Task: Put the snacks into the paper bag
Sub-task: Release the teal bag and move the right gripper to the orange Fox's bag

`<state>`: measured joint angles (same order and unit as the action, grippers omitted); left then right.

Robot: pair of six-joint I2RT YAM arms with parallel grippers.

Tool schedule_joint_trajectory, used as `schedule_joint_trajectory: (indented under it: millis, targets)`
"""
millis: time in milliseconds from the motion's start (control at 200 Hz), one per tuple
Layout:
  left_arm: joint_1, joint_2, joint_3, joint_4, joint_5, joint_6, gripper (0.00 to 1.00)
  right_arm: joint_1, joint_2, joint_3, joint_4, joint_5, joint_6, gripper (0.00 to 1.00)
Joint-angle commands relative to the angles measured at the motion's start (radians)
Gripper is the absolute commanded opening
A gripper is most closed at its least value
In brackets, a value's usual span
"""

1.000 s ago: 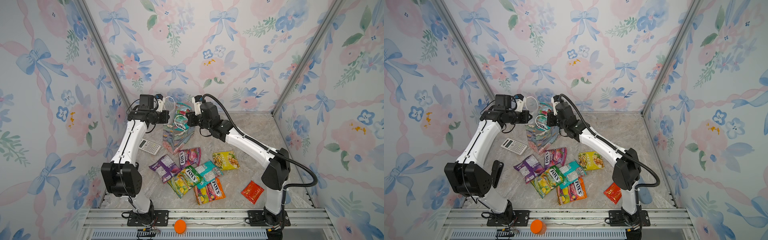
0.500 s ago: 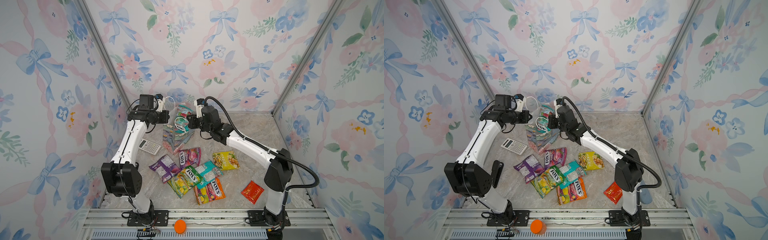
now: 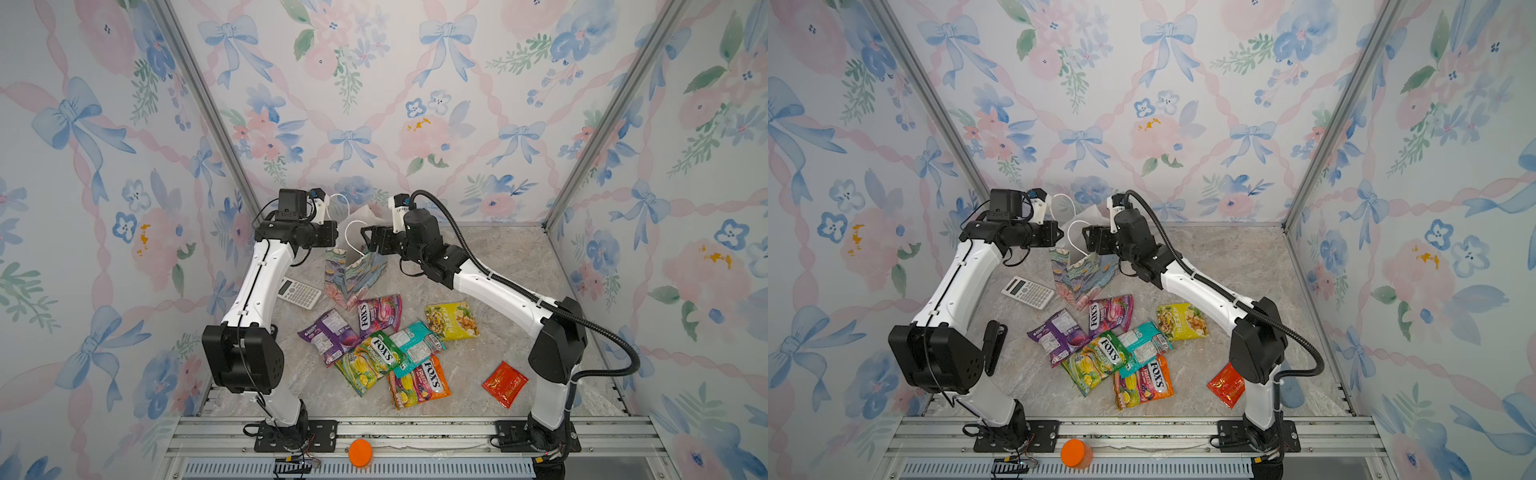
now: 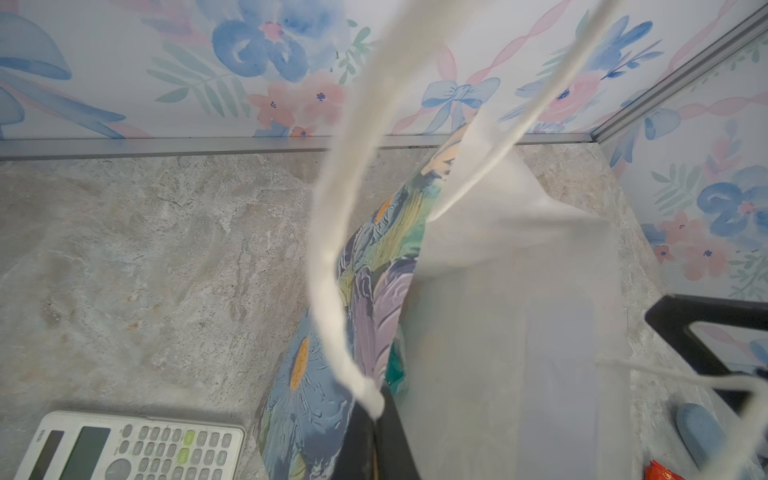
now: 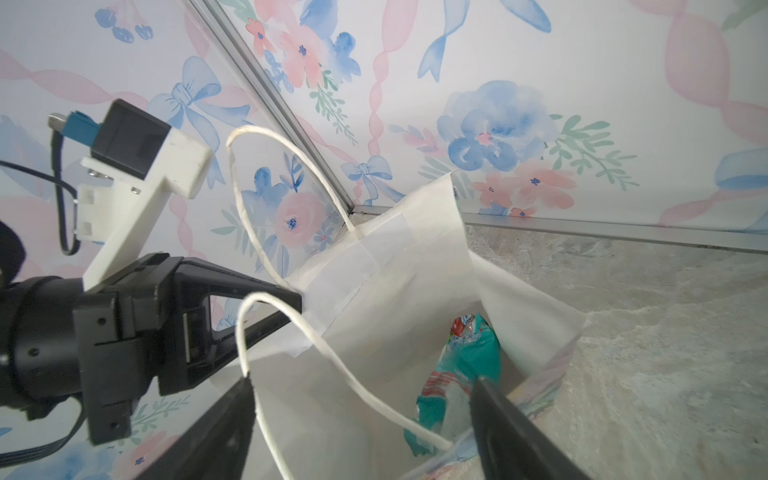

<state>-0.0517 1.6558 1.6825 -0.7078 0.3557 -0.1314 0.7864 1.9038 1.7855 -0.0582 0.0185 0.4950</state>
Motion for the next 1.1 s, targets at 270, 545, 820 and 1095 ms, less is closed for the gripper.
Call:
schedule_joint_trajectory:
  millis: [270,545,820,1095]
  targets:
    - [0.006,0.0,-0.017,-0.019,-0.012,-0.004,0.0,-0.067,-0.138,0.014,-0.015,-0.03,-0.036,0.97]
    - [0.009,0.004,-0.018,-0.019,-0.029,-0.006,0.0,-0.131,-0.316,-0.196,-0.001,-0.037,-0.036,0.97]
    - [0.01,0.01,-0.019,-0.018,-0.049,-0.008,0.0,-0.151,-0.537,-0.541,-0.167,0.017,-0.052,0.97]
    - [0.01,0.028,-0.018,-0.018,-0.052,-0.013,0.0,-0.102,-0.696,-0.887,-0.32,-0.006,0.109,0.98]
